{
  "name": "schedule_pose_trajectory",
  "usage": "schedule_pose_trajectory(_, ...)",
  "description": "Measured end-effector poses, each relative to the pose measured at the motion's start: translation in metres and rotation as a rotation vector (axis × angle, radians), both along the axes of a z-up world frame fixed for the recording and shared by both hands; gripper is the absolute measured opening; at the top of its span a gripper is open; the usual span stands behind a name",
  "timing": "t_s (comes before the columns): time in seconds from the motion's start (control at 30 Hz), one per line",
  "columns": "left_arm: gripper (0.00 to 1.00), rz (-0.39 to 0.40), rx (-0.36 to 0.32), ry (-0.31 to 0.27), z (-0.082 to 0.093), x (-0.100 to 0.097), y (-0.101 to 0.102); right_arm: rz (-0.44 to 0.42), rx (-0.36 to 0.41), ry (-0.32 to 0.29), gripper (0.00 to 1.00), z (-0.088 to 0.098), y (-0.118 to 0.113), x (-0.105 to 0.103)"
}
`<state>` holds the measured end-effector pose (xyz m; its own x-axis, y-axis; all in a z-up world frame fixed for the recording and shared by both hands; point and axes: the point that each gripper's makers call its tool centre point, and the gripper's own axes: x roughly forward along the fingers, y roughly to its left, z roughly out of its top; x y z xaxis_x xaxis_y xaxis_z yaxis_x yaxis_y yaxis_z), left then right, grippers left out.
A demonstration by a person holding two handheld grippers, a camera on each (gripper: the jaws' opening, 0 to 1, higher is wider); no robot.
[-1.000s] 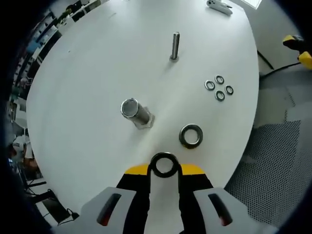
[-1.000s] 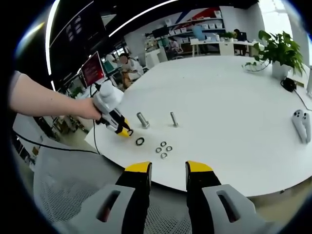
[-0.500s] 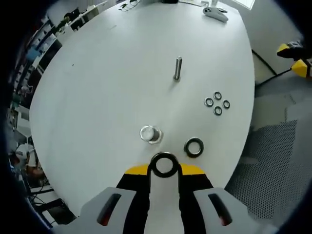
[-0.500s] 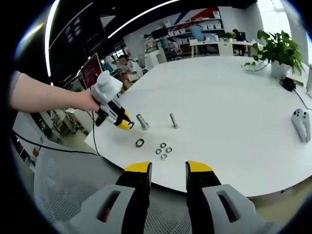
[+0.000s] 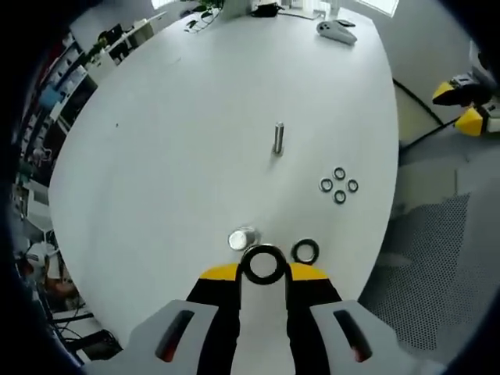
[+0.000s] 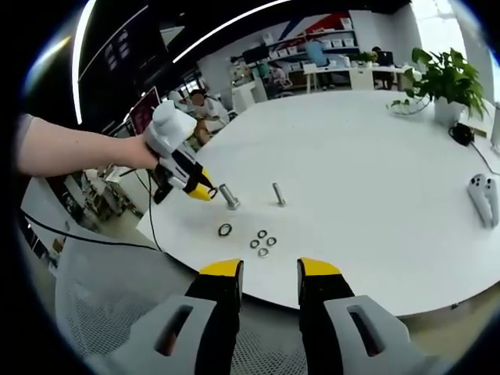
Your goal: Place the washer onto the threaded stud by aligning its center hole with the stud, sliding it down to the base, and recovering from edge contact or off-axis alignment until the washer reaches the visible bottom stop.
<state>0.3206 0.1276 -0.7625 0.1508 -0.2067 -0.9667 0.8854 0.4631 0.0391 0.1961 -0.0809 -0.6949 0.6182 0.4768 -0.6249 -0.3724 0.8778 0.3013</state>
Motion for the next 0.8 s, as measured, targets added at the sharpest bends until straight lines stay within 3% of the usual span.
schedule_pose_trajectory(0.33, 0.19, -0.004, 0.01, -0.023, -0.001, 0.019, -0.003, -0.006, 0.0, -0.001, 0.3, 0.0, 0.0, 0.0)
schedule_pose_trajectory(0.5, 0.19, -0.05, 0.046, -0.026, -0.004, 0.02, -0.005, -0.009, 0.0, -0.001, 0.3, 0.0, 0.0, 0.0)
schedule_pose_trajectory(0.8, 0.19, -0.055, 0.058, -0.01, -0.009, 0.025, -0.005, -0.01, -0.002, 0.0, 0.3, 0.0, 0.0, 0.0)
